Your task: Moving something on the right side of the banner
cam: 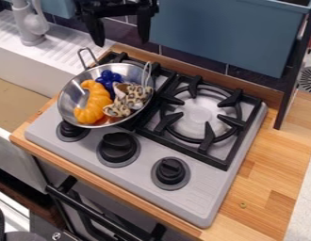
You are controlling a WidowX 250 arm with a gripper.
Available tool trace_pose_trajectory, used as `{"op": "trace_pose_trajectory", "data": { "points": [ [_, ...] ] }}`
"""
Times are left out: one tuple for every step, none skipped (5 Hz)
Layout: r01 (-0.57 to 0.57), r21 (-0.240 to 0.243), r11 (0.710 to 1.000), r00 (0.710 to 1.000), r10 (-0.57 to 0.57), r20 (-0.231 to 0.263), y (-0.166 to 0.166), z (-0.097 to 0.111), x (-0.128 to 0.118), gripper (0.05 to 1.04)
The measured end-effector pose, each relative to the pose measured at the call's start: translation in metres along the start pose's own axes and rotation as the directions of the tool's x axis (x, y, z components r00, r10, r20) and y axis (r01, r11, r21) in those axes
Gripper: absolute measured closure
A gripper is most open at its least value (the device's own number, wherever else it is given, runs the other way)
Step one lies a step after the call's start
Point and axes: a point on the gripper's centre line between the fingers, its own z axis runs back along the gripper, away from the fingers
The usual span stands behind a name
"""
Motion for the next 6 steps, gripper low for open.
{"op": "trace_pose_trajectory", "data": {
  "points": [
    [0.009,0.002,1.000,0.999,-0.009,-0.031,0.000,-0.009,-0.005,0.085],
    [0.109,-0.068,0.992,0.993,-0.111,-0.038,0.002,-0.015,-0.018,0.085],
    [0.181,-0.138,0.974,0.982,-0.186,-0.030,0.005,-0.014,-0.023,0.085],
    [0.250,-0.198,0.948,0.966,-0.259,-0.022,0.006,-0.009,-0.031,0.085],
    [0.265,-0.180,0.947,0.962,-0.273,-0.019,0.009,-0.015,-0.036,0.085],
    [0.282,-0.174,0.944,0.957,-0.289,-0.017,0.011,-0.021,-0.040,0.085]
  ]
}}
